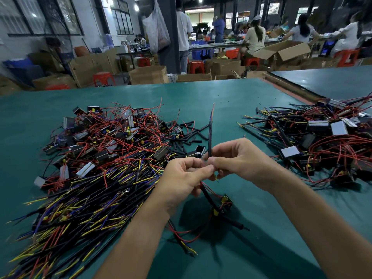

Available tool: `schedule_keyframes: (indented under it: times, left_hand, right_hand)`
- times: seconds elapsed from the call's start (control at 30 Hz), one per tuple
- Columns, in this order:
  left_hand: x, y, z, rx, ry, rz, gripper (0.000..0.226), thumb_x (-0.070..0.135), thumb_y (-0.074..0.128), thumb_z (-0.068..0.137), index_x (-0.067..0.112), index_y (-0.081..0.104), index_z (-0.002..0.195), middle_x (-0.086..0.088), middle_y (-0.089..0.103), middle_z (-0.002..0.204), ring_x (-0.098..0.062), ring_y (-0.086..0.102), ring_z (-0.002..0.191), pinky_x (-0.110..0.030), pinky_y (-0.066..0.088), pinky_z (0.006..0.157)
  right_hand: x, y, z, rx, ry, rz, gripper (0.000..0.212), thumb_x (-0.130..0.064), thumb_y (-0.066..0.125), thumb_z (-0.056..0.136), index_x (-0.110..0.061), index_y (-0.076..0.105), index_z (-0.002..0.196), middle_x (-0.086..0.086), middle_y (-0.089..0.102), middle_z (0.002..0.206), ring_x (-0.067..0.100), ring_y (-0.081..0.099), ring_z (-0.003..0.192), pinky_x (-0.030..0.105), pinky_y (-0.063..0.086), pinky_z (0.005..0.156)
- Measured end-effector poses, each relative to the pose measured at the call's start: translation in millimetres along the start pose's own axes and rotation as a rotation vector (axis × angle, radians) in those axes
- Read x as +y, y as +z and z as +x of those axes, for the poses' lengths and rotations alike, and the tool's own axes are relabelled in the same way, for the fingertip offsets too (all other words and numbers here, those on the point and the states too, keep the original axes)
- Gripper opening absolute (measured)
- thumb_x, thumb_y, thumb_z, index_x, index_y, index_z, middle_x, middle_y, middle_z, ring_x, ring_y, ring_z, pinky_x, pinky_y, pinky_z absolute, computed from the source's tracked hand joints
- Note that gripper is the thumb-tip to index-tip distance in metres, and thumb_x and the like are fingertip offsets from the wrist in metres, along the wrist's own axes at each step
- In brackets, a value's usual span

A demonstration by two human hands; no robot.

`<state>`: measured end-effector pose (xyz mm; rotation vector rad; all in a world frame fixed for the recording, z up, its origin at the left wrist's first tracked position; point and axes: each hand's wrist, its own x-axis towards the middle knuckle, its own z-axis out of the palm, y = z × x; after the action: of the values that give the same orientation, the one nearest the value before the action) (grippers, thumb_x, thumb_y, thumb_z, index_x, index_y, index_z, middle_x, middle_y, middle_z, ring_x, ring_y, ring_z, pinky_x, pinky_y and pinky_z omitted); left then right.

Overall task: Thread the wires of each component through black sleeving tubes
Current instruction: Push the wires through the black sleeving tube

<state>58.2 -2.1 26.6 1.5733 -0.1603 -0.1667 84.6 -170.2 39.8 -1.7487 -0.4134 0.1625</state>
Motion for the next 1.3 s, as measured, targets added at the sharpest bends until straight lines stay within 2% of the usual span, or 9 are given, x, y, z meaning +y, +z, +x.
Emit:
schedule_keyframes:
  times: [0.17,0.27,0.33,0.43,0.53,0.63,0.9,1.03,1.3]
  left_hand:
    - [0,-5,2,0.033,-0.106,-0.155,0.011,0.011,0.07,0.085,0.014,0.071,0.075,0.003,0.064,0.057,-0.002,0.039,0.039,-0.012,0.041,0.04]
    - [0,-10,5,0.074,-0.195,-0.23,0.008,0.013,0.072,0.082,0.016,0.075,0.075,0.003,0.059,0.058,-0.001,0.041,0.038,-0.012,0.042,0.04]
    - [0,-12,6,0.075,-0.215,-0.281,0.004,0.011,0.072,0.08,0.015,0.074,0.079,0.0,0.063,0.065,-0.001,0.044,0.037,-0.013,0.042,0.039]
    - [1,-13,6,0.053,-0.214,-0.341,0.006,0.008,0.067,0.083,0.014,0.069,0.082,0.002,0.066,0.064,-0.001,0.044,0.036,-0.013,0.04,0.037]
    - [2,-13,6,0.03,-0.203,-0.332,0.009,0.007,0.063,0.088,0.014,0.066,0.083,0.003,0.066,0.064,-0.001,0.044,0.036,-0.013,0.038,0.037]
    - [3,-13,5,0.014,-0.189,-0.329,0.008,0.008,0.06,0.09,0.014,0.063,0.085,0.004,0.066,0.064,-0.001,0.043,0.038,-0.013,0.038,0.038]
    - [9,-13,3,-0.031,-0.155,-0.341,0.011,0.011,0.055,0.09,0.019,0.053,0.084,0.005,0.057,0.06,-0.007,0.042,0.046,-0.014,0.032,0.041]
    - [9,-13,2,-0.041,-0.12,-0.309,0.008,0.019,0.057,0.085,0.02,0.052,0.079,0.007,0.047,0.057,-0.009,0.037,0.051,-0.016,0.029,0.043]
    - [6,-14,4,0.005,-0.077,-0.337,0.022,0.027,0.072,0.066,0.016,0.07,0.085,0.005,0.059,0.059,-0.004,0.043,0.042,-0.013,0.035,0.039]
  right_hand:
    - [-5,-16,-4,-0.029,0.059,-0.056,0.007,-0.006,0.06,0.093,-0.008,0.065,0.088,0.003,0.058,0.058,0.013,0.046,0.046,0.022,0.045,0.044]
    - [-12,-33,-15,-0.419,0.103,-0.173,0.012,-0.001,0.066,0.083,-0.011,0.063,0.088,0.008,0.053,0.062,0.01,0.045,0.047,0.021,0.043,0.045]
    - [-19,-36,-22,-0.734,0.125,-0.206,0.027,0.003,0.069,0.079,-0.014,0.063,0.099,0.01,0.052,0.064,0.009,0.045,0.048,0.022,0.039,0.047]
    - [-24,-28,-25,-0.908,0.041,-0.245,0.034,0.001,0.076,0.076,-0.017,0.066,0.104,0.008,0.045,0.061,0.017,0.036,0.05,0.033,0.032,0.051]
    - [-26,-18,-25,-0.801,0.001,-0.215,0.014,-0.003,0.076,0.079,-0.016,0.072,0.082,-0.007,0.058,0.061,0.008,0.046,0.053,0.021,0.04,0.053]
    - [-23,-14,-23,-0.682,0.0,-0.098,0.015,-0.002,0.072,0.081,-0.017,0.076,0.08,-0.007,0.065,0.064,0.004,0.055,0.056,0.016,0.046,0.057]
    - [-13,-12,-16,-0.36,0.004,0.004,0.008,-0.02,0.073,0.082,-0.015,0.079,0.08,0.001,0.061,0.06,0.008,0.056,0.056,0.021,0.05,0.058]
    - [-9,-8,-11,-0.195,0.037,0.048,0.018,-0.027,0.072,0.073,-0.01,0.078,0.079,0.003,0.063,0.064,0.01,0.054,0.054,0.023,0.053,0.057]
    - [-8,-2,-8,-0.136,0.032,0.115,0.015,-0.024,0.072,0.071,-0.013,0.075,0.08,0.004,0.068,0.07,0.01,0.053,0.052,0.023,0.052,0.055]
